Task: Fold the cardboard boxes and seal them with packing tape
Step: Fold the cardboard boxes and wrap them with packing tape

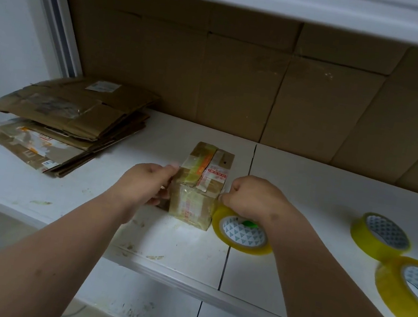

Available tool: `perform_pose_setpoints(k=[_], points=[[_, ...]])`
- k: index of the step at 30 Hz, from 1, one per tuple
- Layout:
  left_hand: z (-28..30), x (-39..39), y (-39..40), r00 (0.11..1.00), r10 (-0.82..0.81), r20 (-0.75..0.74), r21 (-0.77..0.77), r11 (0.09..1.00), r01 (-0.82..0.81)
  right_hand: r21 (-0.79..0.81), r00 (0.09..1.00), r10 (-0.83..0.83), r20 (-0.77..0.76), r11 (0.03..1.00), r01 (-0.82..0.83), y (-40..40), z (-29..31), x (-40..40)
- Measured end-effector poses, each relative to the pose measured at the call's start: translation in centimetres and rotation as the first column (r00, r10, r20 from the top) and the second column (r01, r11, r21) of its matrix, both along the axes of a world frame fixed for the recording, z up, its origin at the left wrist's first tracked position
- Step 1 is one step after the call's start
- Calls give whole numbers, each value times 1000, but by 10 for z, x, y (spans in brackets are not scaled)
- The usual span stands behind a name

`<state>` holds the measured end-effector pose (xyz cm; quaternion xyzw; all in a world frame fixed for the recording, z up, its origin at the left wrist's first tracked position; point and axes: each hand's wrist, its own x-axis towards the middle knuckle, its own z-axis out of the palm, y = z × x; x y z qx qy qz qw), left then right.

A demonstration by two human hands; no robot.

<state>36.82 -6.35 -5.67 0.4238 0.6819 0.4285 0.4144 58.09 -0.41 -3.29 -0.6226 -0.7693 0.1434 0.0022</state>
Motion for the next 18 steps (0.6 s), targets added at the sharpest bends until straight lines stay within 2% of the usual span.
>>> perform_pose_setpoints(k=[2,4,7,8,10,13,18], points=[[2,1,4,977,-77,-198,-3,997,78,-4,1000,9,-10,1000,-9,0,1,1],[1,5,8,913,-138,-384,-8,989,146,-1,1000,23,14,1000,-23,0,2,3],[-7,5,9,790,-92,-606,88,979,182,-14,997,-43,-57,999,42,-3,1,5],[-11,4,9,765,-72,-640,157,962,222,-10,995,-74,-73,997,74,-5,1,5],[-16,2,8,702,-71,-709,268,894,360,43,999,-33,32,999,32,-9,0,2],[-16,1,7,619,-114,-777,242,854,461,114,991,-16,133,994,1,-9,-4,-3],[-24,-3,5,602,-84,-794,267,841,470,189,995,13,100,981,-32,-9,-7,-6]])
